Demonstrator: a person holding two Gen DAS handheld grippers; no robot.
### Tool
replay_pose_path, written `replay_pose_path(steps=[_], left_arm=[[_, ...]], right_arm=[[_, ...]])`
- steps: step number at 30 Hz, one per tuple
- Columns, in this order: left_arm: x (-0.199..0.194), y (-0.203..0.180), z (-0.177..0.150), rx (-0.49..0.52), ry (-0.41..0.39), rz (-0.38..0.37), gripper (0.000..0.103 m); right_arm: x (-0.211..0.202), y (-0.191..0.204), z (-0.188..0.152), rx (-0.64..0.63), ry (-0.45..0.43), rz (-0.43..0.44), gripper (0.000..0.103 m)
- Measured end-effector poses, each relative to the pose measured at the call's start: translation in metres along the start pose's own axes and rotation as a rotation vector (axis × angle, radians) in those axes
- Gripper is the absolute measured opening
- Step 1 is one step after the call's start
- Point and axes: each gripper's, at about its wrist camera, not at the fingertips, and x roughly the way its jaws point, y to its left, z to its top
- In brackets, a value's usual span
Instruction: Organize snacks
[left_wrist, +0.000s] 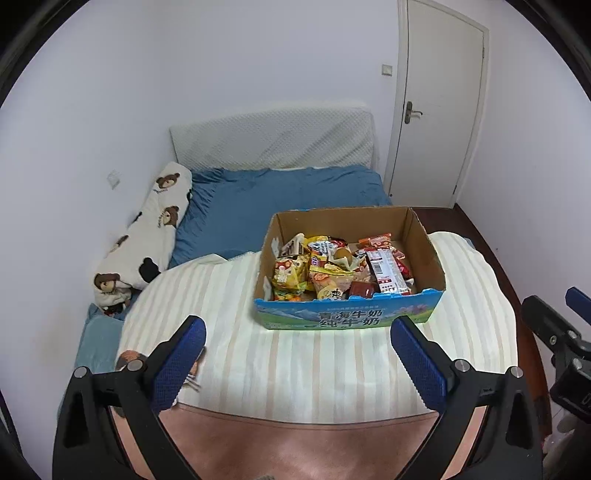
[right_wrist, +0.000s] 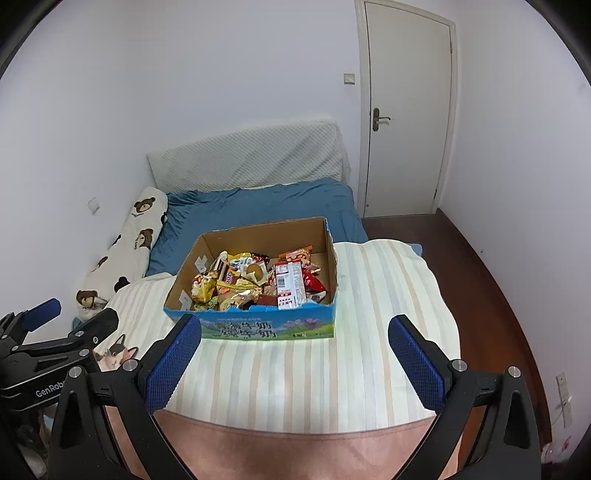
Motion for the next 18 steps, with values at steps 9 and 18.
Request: replay_pose_path(steps=[9,18], left_arm=[[0.032,-0.006,0.021,0.007,0.027,0.015,0.103],[0.054,-0.013,0.024,0.03,0.059,0.029,0.103]], right_arm=[[0.042,-0.004,0.015,0.017,0.026,-0.032,0.103],[0.072,-0.015,0.019,0.045,0.069,-0.047,0.103]])
